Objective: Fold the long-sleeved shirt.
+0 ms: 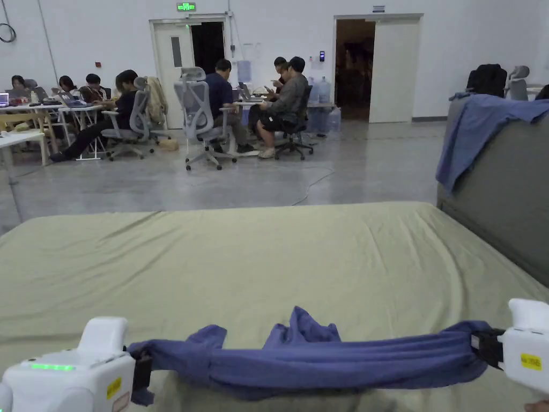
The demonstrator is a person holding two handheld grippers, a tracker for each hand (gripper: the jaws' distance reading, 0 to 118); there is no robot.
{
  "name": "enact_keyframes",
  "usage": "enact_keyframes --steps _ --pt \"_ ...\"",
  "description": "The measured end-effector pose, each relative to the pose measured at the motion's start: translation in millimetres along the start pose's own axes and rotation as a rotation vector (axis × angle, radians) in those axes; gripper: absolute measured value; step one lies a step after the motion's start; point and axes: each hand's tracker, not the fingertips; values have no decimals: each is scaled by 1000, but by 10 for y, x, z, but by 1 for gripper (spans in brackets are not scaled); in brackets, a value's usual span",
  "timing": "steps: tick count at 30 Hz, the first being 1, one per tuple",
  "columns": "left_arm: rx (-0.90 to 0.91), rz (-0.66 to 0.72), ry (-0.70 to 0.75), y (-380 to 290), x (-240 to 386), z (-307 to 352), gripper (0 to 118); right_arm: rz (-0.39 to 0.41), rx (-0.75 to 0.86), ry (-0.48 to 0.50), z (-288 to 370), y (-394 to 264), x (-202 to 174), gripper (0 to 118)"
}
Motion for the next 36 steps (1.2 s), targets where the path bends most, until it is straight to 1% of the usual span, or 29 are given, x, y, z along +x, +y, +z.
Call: enact_keyframes --steps 2,3,6,7,8,10,11,12,13,14,15,16,18,19,20,21,22,23,24,25,27,29,30,31,32,33,34,36 --pt "-71 26 -32 -547 0 76 10 18 -110 2 80 -459 60 0" --pt "-115 17 -53 -741 12 93 10 20 -153 2 66 -623 76 0" --pt "-259 7 -52 -1338 148 64 10 69 -344 -18 -88 -1162 60 0" --pt "-283 29 -48 -1454 159 19 10 97 -393 -34 -163 -1277 49 0" --pt "-295 35 -48 -1564 158 -23 10 139 -423 -62 -243 -1401 25 0" --pt "-280 11 6 -1661 196 11 10 190 -479 -49 -355 -1504 20 0" --pt "-257 23 -11 -1688 172 25 14 195 -468 -45 -350 -1501 14 0" --pt "-246 51 -15 -1676 160 45 30 190 -439 -51 -272 -1442 -13 7" --pt "-243 93 -9 -1640 150 80 67 181 -444 -55 -225 -1347 -27 33" --pt "-248 124 -16 -1583 171 198 100 162 -432 -71 -159 -1249 -36 65" --pt "-252 137 -42 -1535 167 249 118 145 -406 -82 -92 -1187 -50 97" --pt "-240 138 -65 -1465 173 325 118 133 -360 -91 26 -1097 -57 116" --pt "-152 112 -95 -1314 215 511 118 125 -256 -72 229 -976 -104 117" --pt "-128 85 -83 -1229 254 583 118 119 -217 -59 302 -927 -128 117" --pt "-99 61 -64 -1156 302 648 118 106 -210 -66 369 -907 -134 117" --pt "-74 50 -52 -1103 343 698 117 104 -226 -67 394 -889 -149 116" --pt "-63 25 -56 -1061 376 756 110 93 -223 -62 423 -879 -167 106" --pt "-49 -2 -63 -1013 428 799 82 96 -219 -53 440 -881 -176 73" --pt "-50 -8 -53 -988 485 802 28 97 -223 -51 417 -896 -179 17" --pt "-2 -14 -58 -1005 528 808 0 88 -208 -58 387 -944 -203 0" --pt "-46 -15 -123 -990 540 800 0 102 -246 -47 342 -992 -180 0" --pt "-30 -13 -119 -990 611 785 0 92 -257 -62 297 -995 -150 2" --pt "-31 -25 -128 -962 590 759 0 79 -264 -73 250 -1012 -122 20" --pt "-35 -37 -129 -949 615 725 0 58 -291 -84 182 -1030 -85 60" --pt "-35 -47 -128 -940 639 692 0 50 -342 -92 148 -991 -58 79" --pt "-36 -54 -128 -926 654 660 0 42 -390 -87 87 -997 -24 81" --pt "-37 -62 -131 -879 651 628 0 37 -436 -80 11 -1005 13 78" --pt "-32 -71 -133 -821 675 540 0 9 -467 -125 -111 -1007 54 78"
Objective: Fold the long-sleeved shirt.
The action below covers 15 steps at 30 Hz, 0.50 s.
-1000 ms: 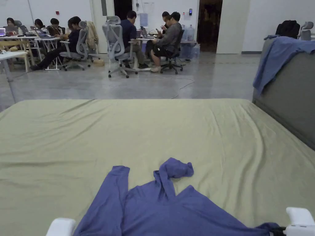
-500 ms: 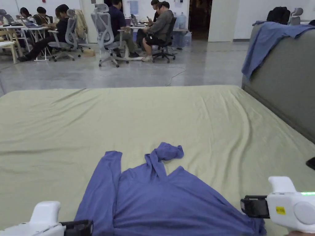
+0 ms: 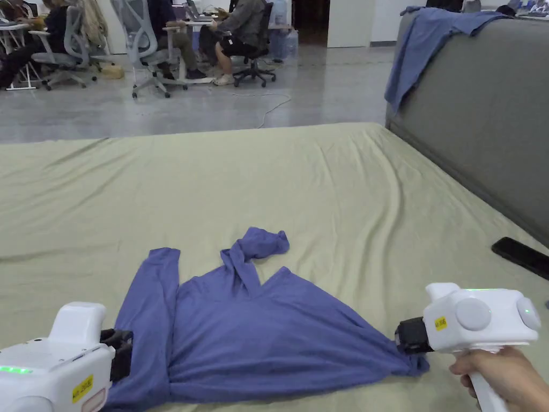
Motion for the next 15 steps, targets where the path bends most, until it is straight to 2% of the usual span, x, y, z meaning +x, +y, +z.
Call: enact_keyframes --steps 3,6,9,10,11,12,13,14,15 --pt "0 -1 -8 130 -4 -183 0 -32 -29 -13 -259 10 48 52" --pt "-23 -12 -23 253 6 -444 0 -73 -53 19 -444 8 67 49" --pt "-60 -43 -38 391 44 -796 0 -60 -24 20 -590 -47 28 24" --pt "-72 -48 -38 479 79 -905 12 -36 12 5 -595 -80 12 7" --pt "-80 -50 -35 546 99 -1053 29 1 22 9 -585 -101 -17 4" --pt "-91 -47 -45 612 99 -1231 40 36 16 4 -541 -101 -106 4" --pt "-106 -47 -46 663 104 -1387 40 55 13 -33 -552 -117 -164 4" --pt "-142 -52 -56 740 62 -1638 76 104 16 -70 -588 -129 -231 4" --pt "-155 -57 -58 793 49 -1809 100 135 12 -90 -614 -138 -262 4"
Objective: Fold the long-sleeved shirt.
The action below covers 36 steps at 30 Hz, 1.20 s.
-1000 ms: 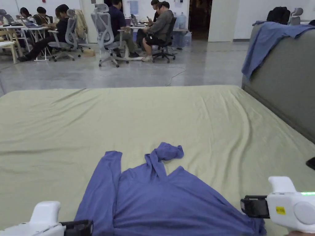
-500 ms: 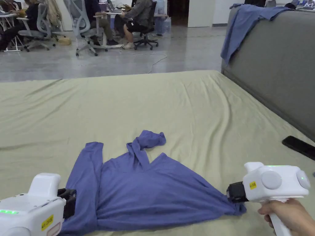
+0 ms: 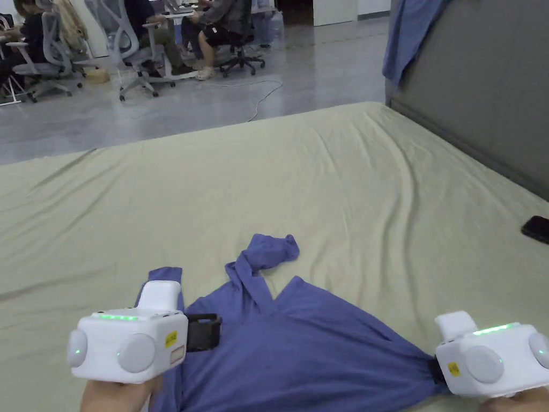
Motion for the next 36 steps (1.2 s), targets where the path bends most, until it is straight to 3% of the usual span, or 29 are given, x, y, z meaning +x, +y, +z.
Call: enact_keyframes --steps 1,5,11,15,17,18,19,22,24,26,28,31,36 --pt "-13 -21 8 95 -11 -192 104 25 3 -16 -2 6 -47 3" --pt "-99 -128 74 383 -113 -947 103 6 2 8 -11 5 28 3" --pt "-275 -23 41 507 -370 -1717 92 -31 1 44 -39 5 113 3" --pt "-269 -77 47 460 -273 -1693 87 -38 6 56 -50 2 130 3" --pt "-262 -67 3 459 -273 -1609 60 -38 7 57 -46 12 118 3" --pt "-260 -72 1 460 -240 -1570 37 -37 7 56 -45 14 117 3" --pt "-266 -93 -23 485 -271 -1651 2 -35 8 54 -43 15 118 3" --pt "-279 -260 33 455 -99 -1608 2 -30 12 47 -43 17 96 4" --pt "-281 -209 12 516 23 -1357 2 -12 23 46 66 41 119 4" --pt "-186 -130 21 694 -74 -1096 2 -77 110 61 353 156 182 4" --pt "-108 -92 0 929 -185 -795 2 -85 187 109 630 361 271 4" --pt "33 -102 53 1359 -377 -263 2 -83 270 162 1028 953 380 3" --pt "276 -5 111 2121 -656 870 2 -26 460 176 1734 2193 423 3"
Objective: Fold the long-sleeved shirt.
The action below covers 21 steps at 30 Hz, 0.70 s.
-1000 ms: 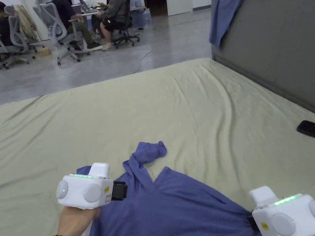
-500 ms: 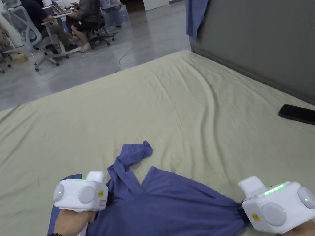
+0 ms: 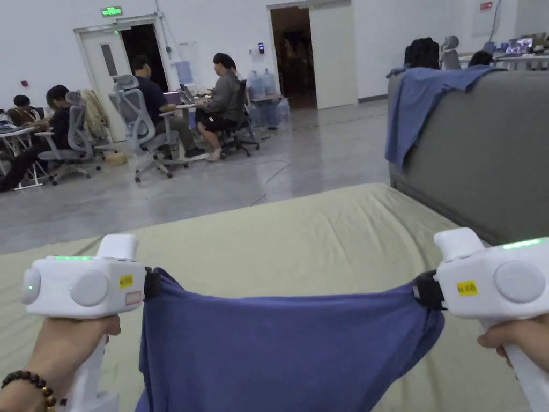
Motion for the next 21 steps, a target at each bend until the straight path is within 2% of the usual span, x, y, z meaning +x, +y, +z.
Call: enact_keyframes --steps 5,7,11,14,17,21 --pt "220 58 113 1140 -344 670 2 123 182 -36 172 1535 -268 3" --pt "280 77 156 1571 -431 833 2 138 248 -69 268 2093 -361 3" --pt "391 121 238 2339 -531 1120 2 97 357 -91 495 3119 -545 3" --pt "449 164 269 2690 -534 1343 2 76 386 -98 633 3582 -650 3" --pt "464 137 312 2962 -622 1384 2 69 422 -139 739 3844 -696 3" --pt "519 144 318 3178 -593 1554 2 17 432 -147 775 3997 -700 3"
